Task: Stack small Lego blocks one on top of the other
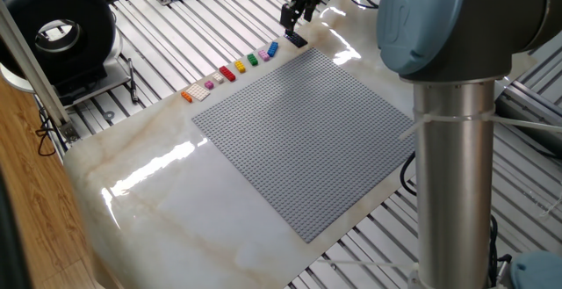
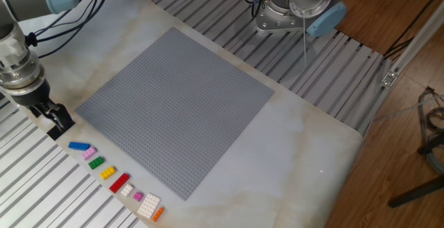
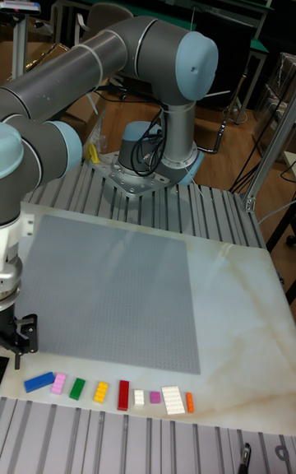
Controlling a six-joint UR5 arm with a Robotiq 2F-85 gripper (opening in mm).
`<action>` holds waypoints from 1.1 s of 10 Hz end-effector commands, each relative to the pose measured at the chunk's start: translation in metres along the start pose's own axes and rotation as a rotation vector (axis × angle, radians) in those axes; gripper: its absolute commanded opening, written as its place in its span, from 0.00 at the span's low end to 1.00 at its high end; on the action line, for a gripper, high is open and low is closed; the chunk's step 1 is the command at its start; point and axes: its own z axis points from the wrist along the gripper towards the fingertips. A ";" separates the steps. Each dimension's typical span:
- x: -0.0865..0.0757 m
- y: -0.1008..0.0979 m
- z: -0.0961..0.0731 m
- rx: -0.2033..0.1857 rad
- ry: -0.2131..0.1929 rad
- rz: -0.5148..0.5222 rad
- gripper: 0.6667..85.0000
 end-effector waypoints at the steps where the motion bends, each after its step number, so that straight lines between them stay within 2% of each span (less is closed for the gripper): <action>1: -0.003 0.007 0.004 -0.022 -0.015 0.046 1.00; 3: -0.007 0.008 0.010 -0.030 -0.039 0.063 0.95; 6: -0.006 0.007 0.015 -0.026 -0.043 0.076 0.87; 11: -0.005 0.011 0.020 -0.043 -0.048 0.085 0.81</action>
